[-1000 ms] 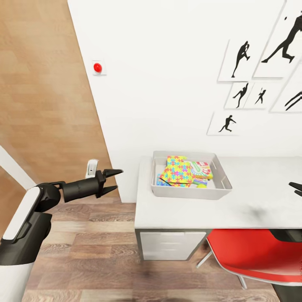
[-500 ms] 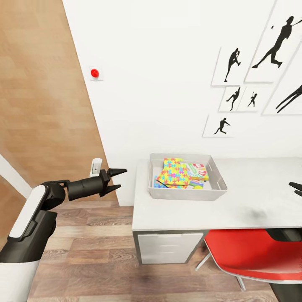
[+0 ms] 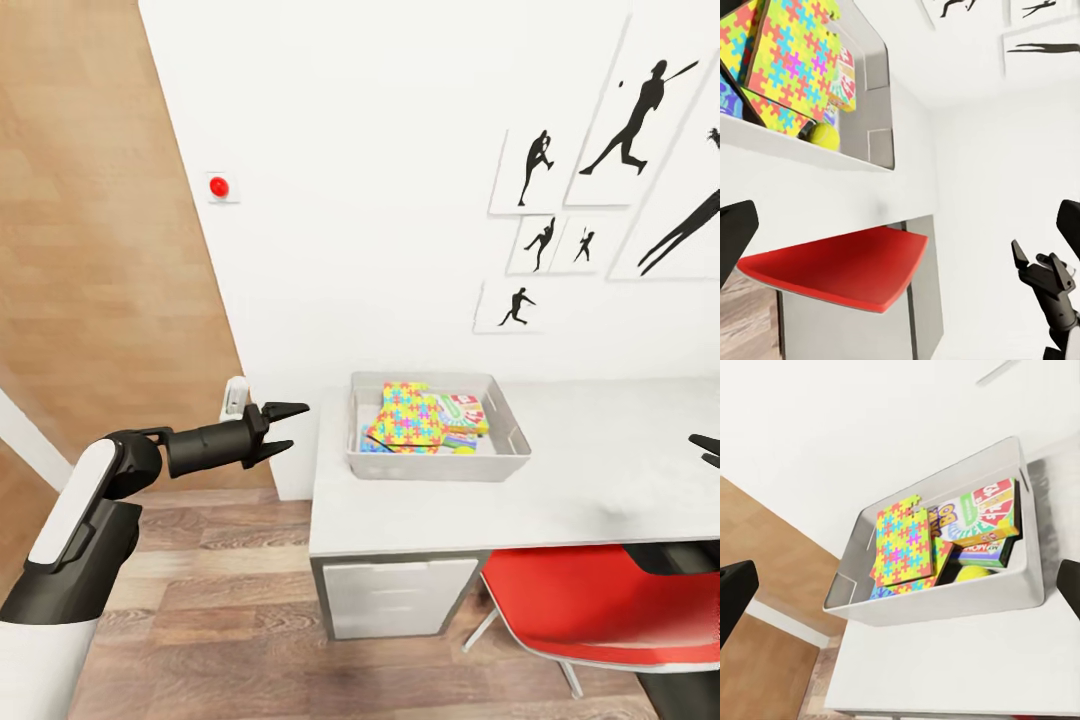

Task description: Put all the toys in the child's room - the three board games (two on the bed and one on the table), the two jigsaw puzzles on the table, and the tennis ball on the table - inside the toy box on the table in the child's room.

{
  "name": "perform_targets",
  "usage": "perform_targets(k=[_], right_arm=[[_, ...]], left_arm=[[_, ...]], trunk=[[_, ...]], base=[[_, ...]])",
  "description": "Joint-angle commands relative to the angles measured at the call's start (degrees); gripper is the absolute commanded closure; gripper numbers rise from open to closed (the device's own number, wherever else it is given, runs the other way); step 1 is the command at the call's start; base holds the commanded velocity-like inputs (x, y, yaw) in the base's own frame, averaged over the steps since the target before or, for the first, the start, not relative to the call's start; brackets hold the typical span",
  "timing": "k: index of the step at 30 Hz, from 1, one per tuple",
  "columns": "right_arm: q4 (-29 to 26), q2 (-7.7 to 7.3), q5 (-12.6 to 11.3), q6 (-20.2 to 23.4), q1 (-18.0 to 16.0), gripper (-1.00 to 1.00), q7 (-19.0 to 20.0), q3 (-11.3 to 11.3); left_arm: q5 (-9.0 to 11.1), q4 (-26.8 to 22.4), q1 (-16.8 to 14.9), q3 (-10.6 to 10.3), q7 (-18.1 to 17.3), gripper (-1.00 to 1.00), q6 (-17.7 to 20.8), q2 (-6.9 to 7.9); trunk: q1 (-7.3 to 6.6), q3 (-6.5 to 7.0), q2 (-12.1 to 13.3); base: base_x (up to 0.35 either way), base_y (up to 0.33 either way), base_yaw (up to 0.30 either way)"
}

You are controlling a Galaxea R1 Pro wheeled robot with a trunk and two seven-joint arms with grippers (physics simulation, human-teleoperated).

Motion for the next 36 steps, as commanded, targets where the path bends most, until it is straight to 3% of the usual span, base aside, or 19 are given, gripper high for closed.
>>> perform_targets(k=[1,26,36], right_arm=[[0.0,-0.01,0.4,0.3,-0.1,-1.0,0.4,-0.1],[0.0,0.49,0.4,0.3,-0.1,-1.0,0.4,-0.1],[0.0,0.64,0.4,0.3,-0.1,-1.0,0.4,-0.2]], left_arm=[[0.6,-0.1,-0.1,-0.1,0.6,-1.0,0.0,0.01],[0.5,-0.2,-0.1,-0.4,0.5,-1.0,-0.1,-0.42],[0.5,-0.2,-0.1,-0.5,0.5,-1.0,-0.2,-0.83]], trunk=[[0.04,-0.02,-0.1],[0.04,1.79,-0.1],[0.04,2.11,-0.1]], base=[[0.0,0.0,-0.071],[0.0,0.0,-0.058],[0.0,0.0,-0.173]])
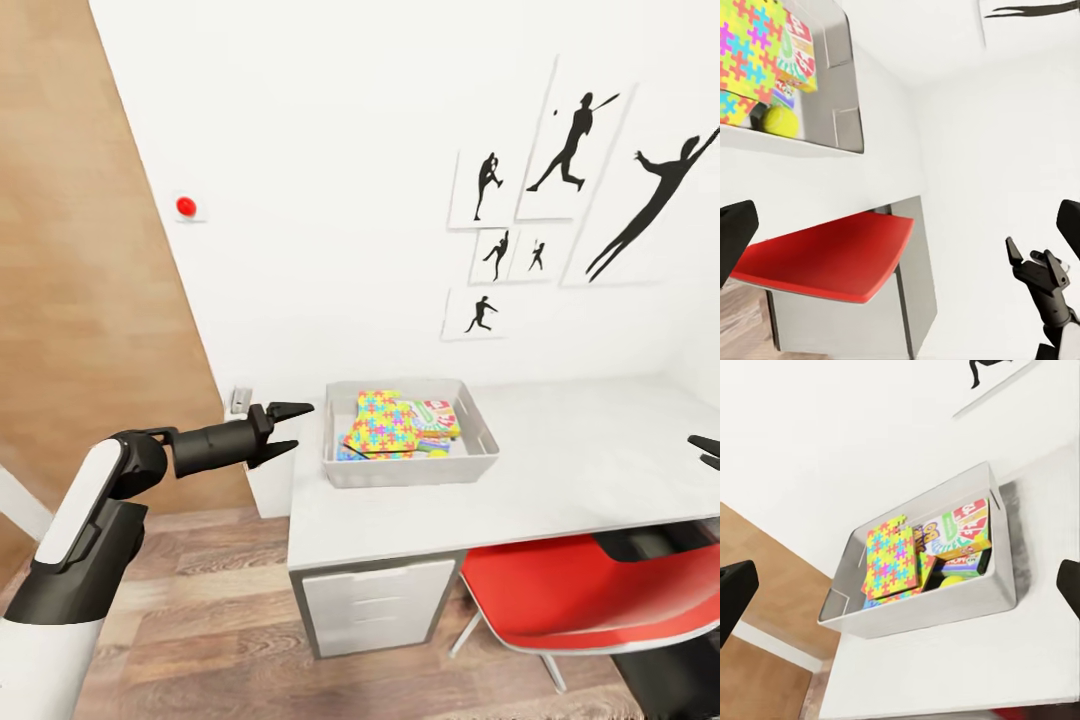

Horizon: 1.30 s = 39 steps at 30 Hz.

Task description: Put all the toys in the child's room - the three board games (two on the bed and one on the table), the two jigsaw puzzles on the table, and the tennis ball on the table - inside the toy box on the table in the child's room.

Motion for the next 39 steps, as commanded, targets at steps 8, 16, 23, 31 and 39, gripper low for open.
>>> perform_targets(k=[8,16,23,31,39], right_arm=[[0.0,0.02,0.3,0.3,-0.1,-1.0,0.3,-0.1],[0.0,0.03,0.3,0.3,-0.1,-1.0,0.3,-0.1],[0.0,0.03,0.4,0.3,-0.1,-1.0,0.3,-0.1],[0.0,0.04,0.3,0.3,-0.2,-1.0,0.3,-0.1],[0.0,0.04,0.4,0.3,-0.2,-1.0,0.3,-0.1]], left_arm=[[0.6,-0.1,0.0,-0.1,0.6,-1.0,0.0,-0.46],[0.6,-0.1,-0.1,-0.1,0.6,-1.0,0.1,-0.8],[0.6,-0.1,-0.1,-0.1,0.6,-1.0,0.1,-0.96],[0.6,0.0,-0.1,-0.1,0.6,-1.0,0.1,-1.16],[0.6,0.0,-0.1,-0.1,0.6,-1.0,0.1,-1.21]], trunk=[[0.04,0.14,-0.1],[0.04,0.4,-0.1],[0.04,0.63,-0.1],[0.04,0.9,-0.1],[0.04,1.16,-0.1]], base=[[0.0,0.0,-0.245],[0.0,0.0,-0.264],[0.0,0.0,-0.269],[0.0,0.0,-0.271],[0.0,0.0,-0.272]])
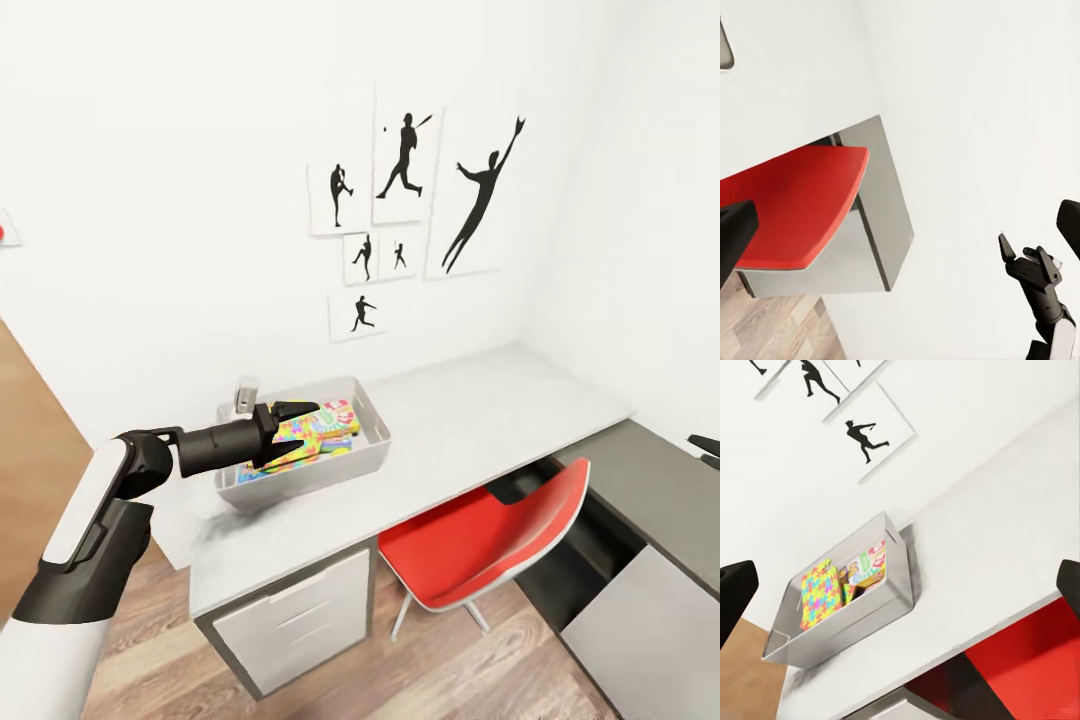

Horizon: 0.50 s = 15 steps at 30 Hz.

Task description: Put all the toys in the child's room - the three board games (two on the bed and one on the table), the two jigsaw puzzles on the table, and the tennis ball on the table - inside the toy box on the table in the child's room.

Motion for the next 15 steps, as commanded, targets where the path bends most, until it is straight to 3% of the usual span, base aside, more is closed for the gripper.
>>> perform_targets(k=[1,15], right_arm=[[0.0,0.0,0.3,0.3,-0.1,-1.0,0.4,0.0],[0.0,0.0,0.4,0.3,-0.1,-1.0,0.3,0.0]], left_arm=[[0.6,-0.1,0.0,0.0,0.6,-1.0,0.0,0.04],[0.5,-0.1,-0.1,0.0,0.6,-1.0,0.0,-0.07]], trunk=[[0.04,-0.09,-0.1],[0.04,0.38,-0.1]], base=[[0.0,0.0,-0.272],[0.0,0.0,-0.272]])
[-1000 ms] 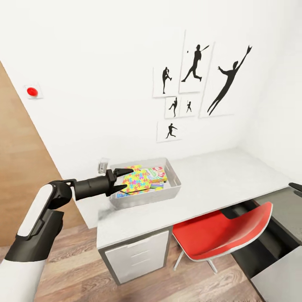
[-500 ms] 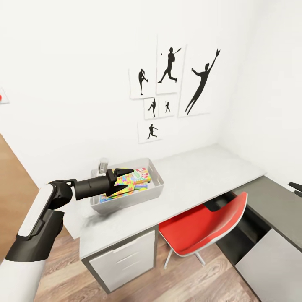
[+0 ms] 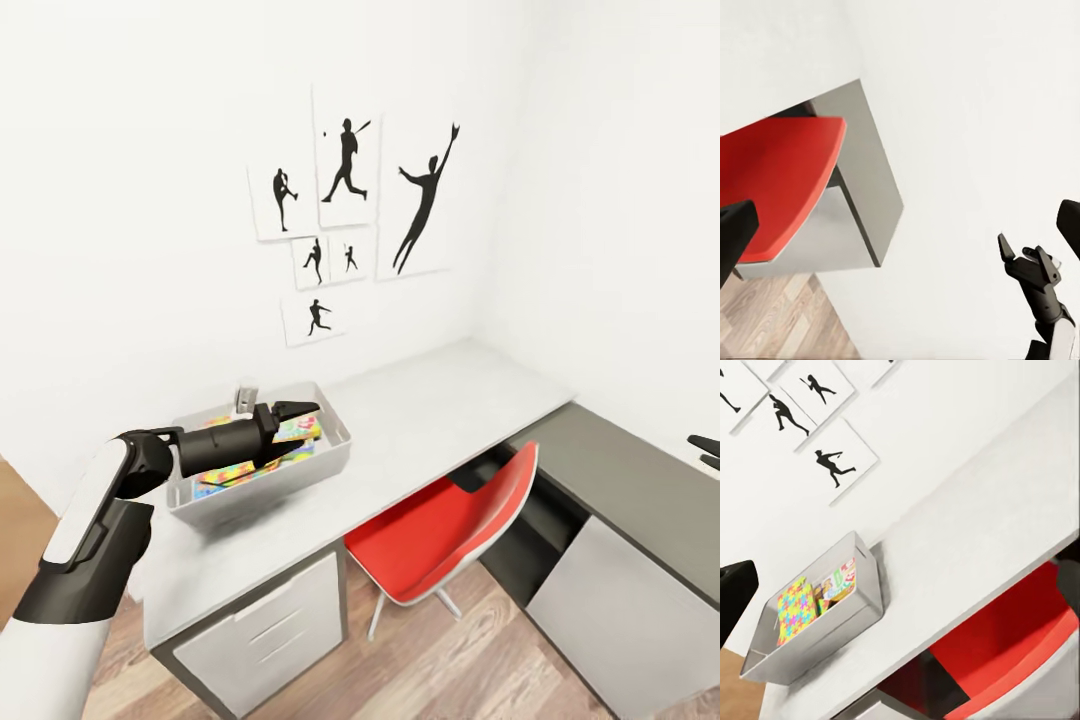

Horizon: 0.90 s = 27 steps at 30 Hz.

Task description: Put all the toys in the child's room - the three board games (two on the bed and one on the table), the two jigsaw puzzles on the table, and the tennis ball on the table - inside the toy box on the table in the child's room.

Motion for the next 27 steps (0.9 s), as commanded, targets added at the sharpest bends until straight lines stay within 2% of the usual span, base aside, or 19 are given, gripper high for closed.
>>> perform_targets(k=[1,11,27], right_arm=[[0.0,0.0,0.3,0.3,-0.1,-1.0,0.4,0.0],[0.0,-0.07,0.4,0.3,-0.2,-1.0,0.3,0.2],[0.0,-0.11,0.4,0.3,-0.2,-1.0,0.3,0.3]], left_arm=[[0.6,-0.1,0.0,0.0,0.6,-1.0,0.0,0.04],[0.5,-0.1,-0.2,-0.1,0.6,-1.0,0.0,-0.61],[0.4,0.0,-0.4,-0.1,0.6,-1.0,0.0,-0.74]], trunk=[[0.04,-0.09,-0.1],[0.04,0.25,-0.1],[0.04,0.78,-0.1]], base=[[0.0,0.0,-0.272],[0.0,0.0,-0.272],[0.0,0.0,-0.273]])
